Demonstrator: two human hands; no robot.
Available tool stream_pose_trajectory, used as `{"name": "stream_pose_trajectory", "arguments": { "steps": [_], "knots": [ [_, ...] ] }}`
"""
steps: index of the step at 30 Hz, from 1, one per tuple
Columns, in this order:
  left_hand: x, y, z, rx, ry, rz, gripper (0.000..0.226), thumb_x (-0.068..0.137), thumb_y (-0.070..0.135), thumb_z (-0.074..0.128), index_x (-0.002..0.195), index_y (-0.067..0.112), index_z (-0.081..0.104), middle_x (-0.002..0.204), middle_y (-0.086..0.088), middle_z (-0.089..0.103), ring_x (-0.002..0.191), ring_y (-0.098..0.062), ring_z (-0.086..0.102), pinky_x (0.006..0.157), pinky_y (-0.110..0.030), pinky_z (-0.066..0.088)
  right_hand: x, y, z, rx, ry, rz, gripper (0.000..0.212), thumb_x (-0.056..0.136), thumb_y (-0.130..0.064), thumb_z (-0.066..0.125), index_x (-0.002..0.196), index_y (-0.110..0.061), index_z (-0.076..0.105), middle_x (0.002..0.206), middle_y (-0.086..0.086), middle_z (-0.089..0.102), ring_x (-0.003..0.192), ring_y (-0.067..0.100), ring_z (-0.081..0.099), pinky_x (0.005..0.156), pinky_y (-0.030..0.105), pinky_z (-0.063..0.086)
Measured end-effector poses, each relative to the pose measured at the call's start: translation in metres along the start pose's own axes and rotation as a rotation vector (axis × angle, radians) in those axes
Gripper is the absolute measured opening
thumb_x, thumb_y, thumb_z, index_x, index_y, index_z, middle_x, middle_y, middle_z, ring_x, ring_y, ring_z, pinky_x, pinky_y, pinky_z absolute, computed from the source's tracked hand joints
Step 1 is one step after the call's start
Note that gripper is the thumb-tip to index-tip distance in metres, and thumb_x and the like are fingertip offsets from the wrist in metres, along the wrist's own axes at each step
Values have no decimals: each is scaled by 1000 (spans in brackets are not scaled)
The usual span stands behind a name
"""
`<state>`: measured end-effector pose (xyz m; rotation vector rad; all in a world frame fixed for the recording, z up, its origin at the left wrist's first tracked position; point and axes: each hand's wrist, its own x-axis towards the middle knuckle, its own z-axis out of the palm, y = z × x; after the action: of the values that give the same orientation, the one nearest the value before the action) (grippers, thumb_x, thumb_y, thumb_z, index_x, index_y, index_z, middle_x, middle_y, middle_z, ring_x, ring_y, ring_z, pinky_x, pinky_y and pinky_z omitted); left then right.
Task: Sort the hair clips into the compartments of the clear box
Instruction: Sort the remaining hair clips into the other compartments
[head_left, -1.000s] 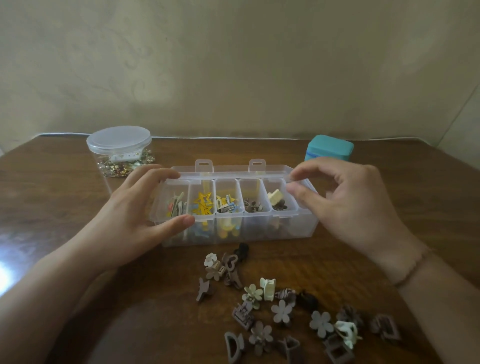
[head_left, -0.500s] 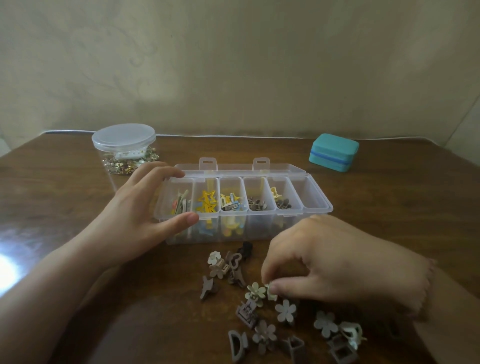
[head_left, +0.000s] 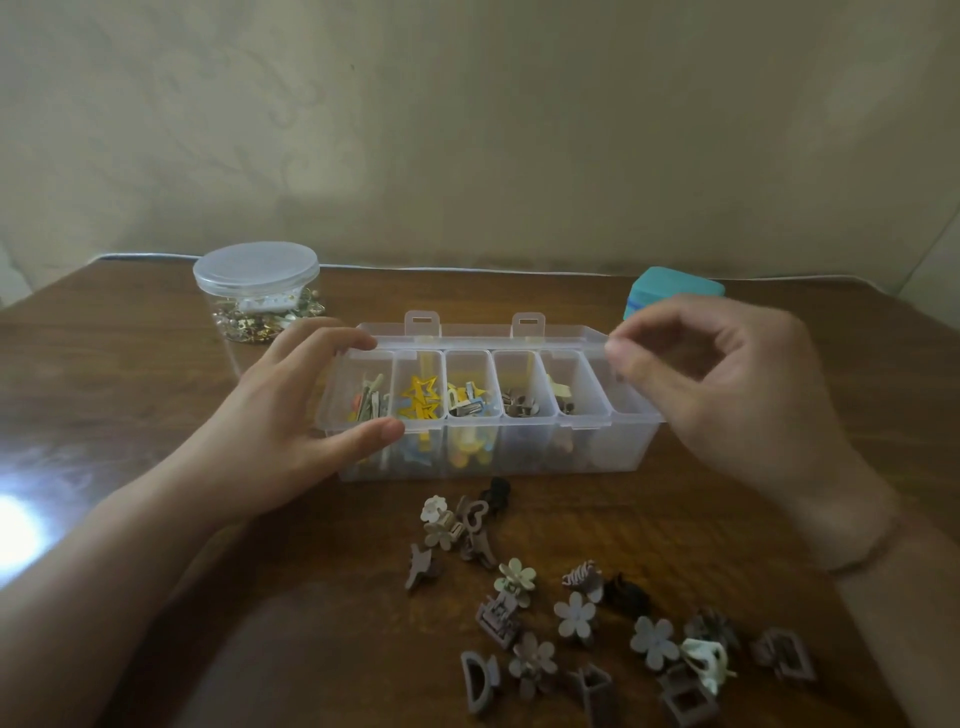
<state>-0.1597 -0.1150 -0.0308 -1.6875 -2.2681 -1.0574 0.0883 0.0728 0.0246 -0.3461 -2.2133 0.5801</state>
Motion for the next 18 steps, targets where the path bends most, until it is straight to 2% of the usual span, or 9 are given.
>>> {"name": "stream_pose_trajectory", "arguments": {
  "steps": [2,4,5,7,10,12,13,16,18],
  "knots": [
    [-1,0,0,-2,-3,-3,76,70,75,57,130,29,50,130,15,44,121,-5,43,100,-28,35,-2,-14,-6,54,-359,-56,3,81,-30,69,84,-29,69,70,-18,64,60,1,58,50,10,42],
    [0,0,0,-5,-5,-6,76,70,75,57,129,28,50,130,15,44,122,-5,43,100,-29,36,-6,-20,-4,-136,-758,-62,9,81,-44,68,88,-39,65,75,-23,62,70,-9,58,55,7,40],
    [0,0,0,-7,-4,-5,76,70,75,57,129,28,51,130,14,44,122,-5,44,100,-29,36,-8,-19,-2,-251,-878,-75,14,81,-51,66,92,-44,62,78,-25,62,78,-13,56,59,8,41],
    [0,0,1,-8,-2,0,75,70,74,57,129,28,51,130,14,45,122,-6,44,102,-31,37,-9,-18,2,-362,-995,-86,21,81,-57,64,98,-45,61,84,-24,63,85,-12,56,65,13,44],
    [1,-1,0,-6,-2,0,74,70,74,57,128,28,51,130,13,45,122,-7,44,102,-32,37,-8,-18,5,-351,-1030,-60,17,86,-50,61,102,-44,63,90,-25,63,88,-10,55,70,16,45],
    [1,-1,0,-8,-1,-1,76,69,75,56,129,29,51,130,14,44,121,-5,44,100,-29,36,-6,-18,2,-312,-988,-48,13,88,-45,60,100,-43,65,90,-26,62,89,-10,54,71,15,45],
    [1,-1,0,-7,-3,-1,76,69,75,56,129,29,51,130,14,44,121,-5,43,100,-28,35,-4,-18,0,-266,-904,-52,12,87,-43,62,97,-41,66,88,-26,63,86,-8,56,67,14,45],
    [1,-1,0,-4,-5,4,76,69,76,56,129,29,51,130,14,44,121,-4,43,100,-27,35,3,-11,-12,-60,-380,14,5,82,-31,69,84,-36,69,78,-30,64,65,0,58,54,8,42],
    [1,-2,1,-1,2,12,75,70,75,56,129,28,51,129,14,45,120,-4,44,100,-27,35,7,1,-16,-121,-85,59,6,80,-29,73,80,-34,70,73,-23,67,58,8,56,52,11,42]
  ]
}}
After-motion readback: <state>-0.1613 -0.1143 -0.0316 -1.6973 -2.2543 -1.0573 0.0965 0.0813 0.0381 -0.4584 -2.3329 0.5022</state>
